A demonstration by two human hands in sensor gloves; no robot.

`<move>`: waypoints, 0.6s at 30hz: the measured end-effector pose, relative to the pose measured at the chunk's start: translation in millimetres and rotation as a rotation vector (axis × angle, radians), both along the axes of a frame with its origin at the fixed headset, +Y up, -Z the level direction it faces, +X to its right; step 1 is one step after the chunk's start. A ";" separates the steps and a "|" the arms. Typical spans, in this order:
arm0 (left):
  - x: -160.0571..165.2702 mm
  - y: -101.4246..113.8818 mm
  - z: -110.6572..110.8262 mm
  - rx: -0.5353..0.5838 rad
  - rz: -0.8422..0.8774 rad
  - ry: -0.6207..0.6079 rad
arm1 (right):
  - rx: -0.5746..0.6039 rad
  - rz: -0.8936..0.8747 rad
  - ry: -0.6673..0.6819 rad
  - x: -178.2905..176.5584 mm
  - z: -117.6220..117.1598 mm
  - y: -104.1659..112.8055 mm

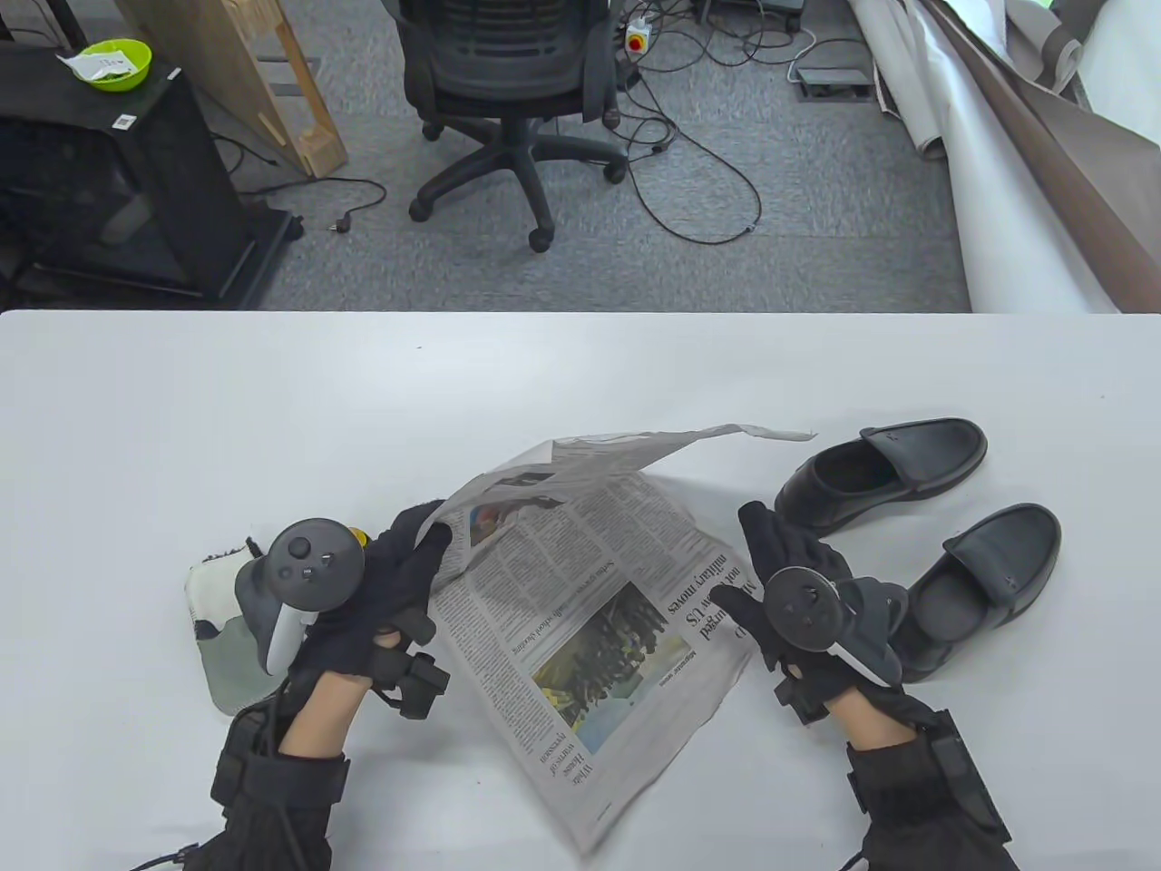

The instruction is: Dip and apply built-in sponge shoe polish on shoes

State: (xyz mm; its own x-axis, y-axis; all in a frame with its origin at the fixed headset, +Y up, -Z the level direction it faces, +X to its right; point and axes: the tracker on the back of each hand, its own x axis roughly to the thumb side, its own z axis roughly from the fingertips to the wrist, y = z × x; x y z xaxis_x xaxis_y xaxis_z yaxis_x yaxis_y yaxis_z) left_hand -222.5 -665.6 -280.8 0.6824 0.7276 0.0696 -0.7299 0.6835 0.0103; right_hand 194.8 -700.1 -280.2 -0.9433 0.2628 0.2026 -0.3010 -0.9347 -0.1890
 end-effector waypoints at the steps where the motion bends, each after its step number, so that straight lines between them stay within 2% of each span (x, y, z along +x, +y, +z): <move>1: 0.8 -0.7 -4.7 -0.012 -0.012 -0.015 | -0.020 -0.015 -0.005 1.6 -5.1 -0.5; 7: 11.7 -10.3 -33.6 -0.115 0.076 -0.119 | -0.145 -0.086 -0.070 11.0 -40.6 -5.3; 11: 20.1 -10.5 -43.9 -0.100 0.025 -0.140 | -0.219 -0.174 -0.125 16.2 -60.7 -9.6; 15: 25.8 -8.2 -50.3 -0.131 0.098 -0.215 | -0.272 -0.268 -0.166 18.9 -79.0 -11.9; 18: 26.5 -8.5 -53.5 -0.143 0.136 -0.258 | -0.361 -0.339 -0.200 19.9 -93.2 -15.8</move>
